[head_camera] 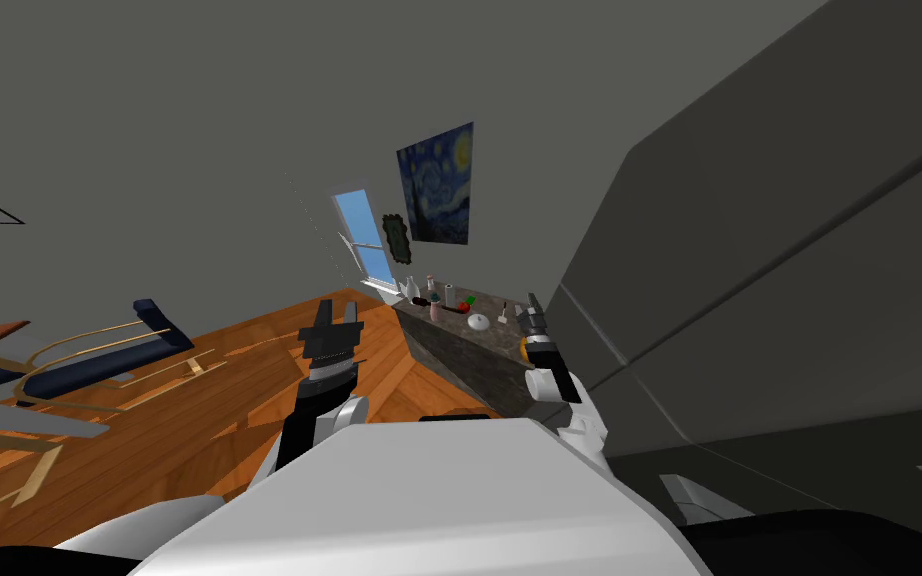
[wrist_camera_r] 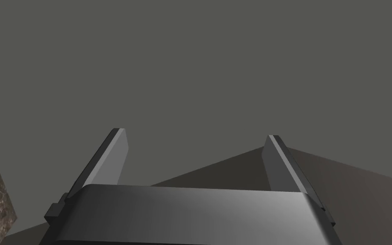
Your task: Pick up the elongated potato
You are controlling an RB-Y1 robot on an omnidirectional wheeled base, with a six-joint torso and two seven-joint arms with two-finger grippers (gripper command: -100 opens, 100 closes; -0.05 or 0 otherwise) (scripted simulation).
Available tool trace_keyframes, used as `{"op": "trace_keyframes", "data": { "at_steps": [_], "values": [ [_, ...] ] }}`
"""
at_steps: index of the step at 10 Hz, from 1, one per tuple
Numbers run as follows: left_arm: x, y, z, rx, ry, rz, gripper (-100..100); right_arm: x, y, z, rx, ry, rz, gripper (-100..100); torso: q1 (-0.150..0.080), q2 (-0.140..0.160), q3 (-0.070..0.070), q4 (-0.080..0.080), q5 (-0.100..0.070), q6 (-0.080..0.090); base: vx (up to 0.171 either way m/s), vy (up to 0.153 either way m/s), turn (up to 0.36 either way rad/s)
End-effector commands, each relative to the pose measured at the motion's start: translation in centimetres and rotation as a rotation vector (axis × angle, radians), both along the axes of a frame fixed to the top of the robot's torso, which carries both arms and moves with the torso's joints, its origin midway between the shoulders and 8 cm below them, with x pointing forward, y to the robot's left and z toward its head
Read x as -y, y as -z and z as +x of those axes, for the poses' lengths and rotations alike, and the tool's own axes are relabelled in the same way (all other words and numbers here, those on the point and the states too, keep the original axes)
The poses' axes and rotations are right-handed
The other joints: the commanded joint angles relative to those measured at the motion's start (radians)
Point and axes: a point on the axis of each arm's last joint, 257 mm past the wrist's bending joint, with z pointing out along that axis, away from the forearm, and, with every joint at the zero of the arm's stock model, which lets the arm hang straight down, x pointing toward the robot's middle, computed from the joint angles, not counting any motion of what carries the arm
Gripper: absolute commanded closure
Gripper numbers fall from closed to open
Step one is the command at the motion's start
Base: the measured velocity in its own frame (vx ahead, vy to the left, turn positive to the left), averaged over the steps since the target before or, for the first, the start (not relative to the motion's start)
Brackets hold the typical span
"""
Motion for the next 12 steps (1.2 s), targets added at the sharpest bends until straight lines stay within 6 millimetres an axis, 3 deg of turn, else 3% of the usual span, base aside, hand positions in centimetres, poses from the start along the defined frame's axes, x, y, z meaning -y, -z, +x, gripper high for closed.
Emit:
{"op": "trace_keyframes", "data": {
  "at_steps": [1,7,12],
  "values": [
    [0.0,0.0,0.0,0.000,0.000,0.000,0,0.6,1.4,1.7,-0.054,-0.019,0.019,-100,0.000,0.000,0.000,0.000,0.000,0.000,0.016,0.031,-0.026],
    [0.0,0.0,0.0,0.000,0.000,0.000,0,4.2,4.8,7.4,-0.232,-0.051,0.097,-100,0.001,-0.001,-0.001,0.000,0.000,0.000,0.032,0.047,-0.035],
    [0.0,0.0,0.0,0.000,0.000,0.000,0,7.6,7.9,10.2,-0.372,-0.025,0.160,-100,0.001,0.000,0.000,0.000,0.000,0.000,0.027,0.044,-0.020]
  ]
}}
